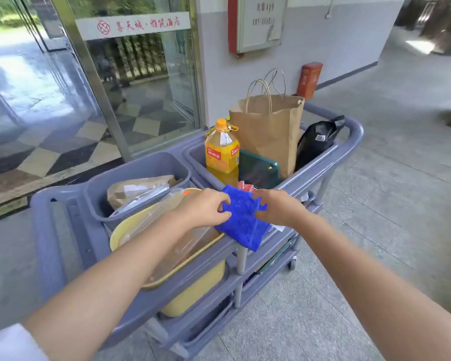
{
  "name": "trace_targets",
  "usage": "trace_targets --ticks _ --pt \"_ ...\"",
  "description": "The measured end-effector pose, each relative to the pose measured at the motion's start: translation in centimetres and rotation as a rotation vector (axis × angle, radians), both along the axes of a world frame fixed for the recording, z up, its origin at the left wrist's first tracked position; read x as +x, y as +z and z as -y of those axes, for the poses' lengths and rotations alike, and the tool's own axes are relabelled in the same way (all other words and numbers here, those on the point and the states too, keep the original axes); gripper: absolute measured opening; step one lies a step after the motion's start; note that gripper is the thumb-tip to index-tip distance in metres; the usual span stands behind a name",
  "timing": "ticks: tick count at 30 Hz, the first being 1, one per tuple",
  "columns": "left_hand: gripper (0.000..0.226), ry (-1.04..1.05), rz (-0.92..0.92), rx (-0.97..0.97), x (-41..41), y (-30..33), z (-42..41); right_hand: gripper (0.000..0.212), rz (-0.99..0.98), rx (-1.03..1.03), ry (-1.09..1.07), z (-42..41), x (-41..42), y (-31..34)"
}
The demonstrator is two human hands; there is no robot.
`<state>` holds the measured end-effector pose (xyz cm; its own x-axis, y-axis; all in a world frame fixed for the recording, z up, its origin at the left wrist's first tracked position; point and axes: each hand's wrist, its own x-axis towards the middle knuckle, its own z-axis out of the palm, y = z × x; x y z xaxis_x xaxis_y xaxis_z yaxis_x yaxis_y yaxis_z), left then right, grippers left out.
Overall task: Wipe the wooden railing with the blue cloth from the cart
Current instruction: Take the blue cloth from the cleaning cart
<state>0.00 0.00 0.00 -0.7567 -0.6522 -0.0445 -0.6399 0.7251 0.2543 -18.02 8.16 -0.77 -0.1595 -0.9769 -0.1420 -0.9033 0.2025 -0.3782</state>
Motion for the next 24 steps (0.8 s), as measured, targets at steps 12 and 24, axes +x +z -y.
trace_targets --ticks 12,24 --pt "0.062 -0.168 0.267 0.049 -3.5 -3.7 5.8 0.069 -0.154 0.105 -0.080 4.1 0.9 -3.8" --pt "0.048 -0.118 0.281 0.058 -3.8 -5.7 4.4 0.034 -0.170 -0.119 -0.166 1.6 2.8 -8.1"
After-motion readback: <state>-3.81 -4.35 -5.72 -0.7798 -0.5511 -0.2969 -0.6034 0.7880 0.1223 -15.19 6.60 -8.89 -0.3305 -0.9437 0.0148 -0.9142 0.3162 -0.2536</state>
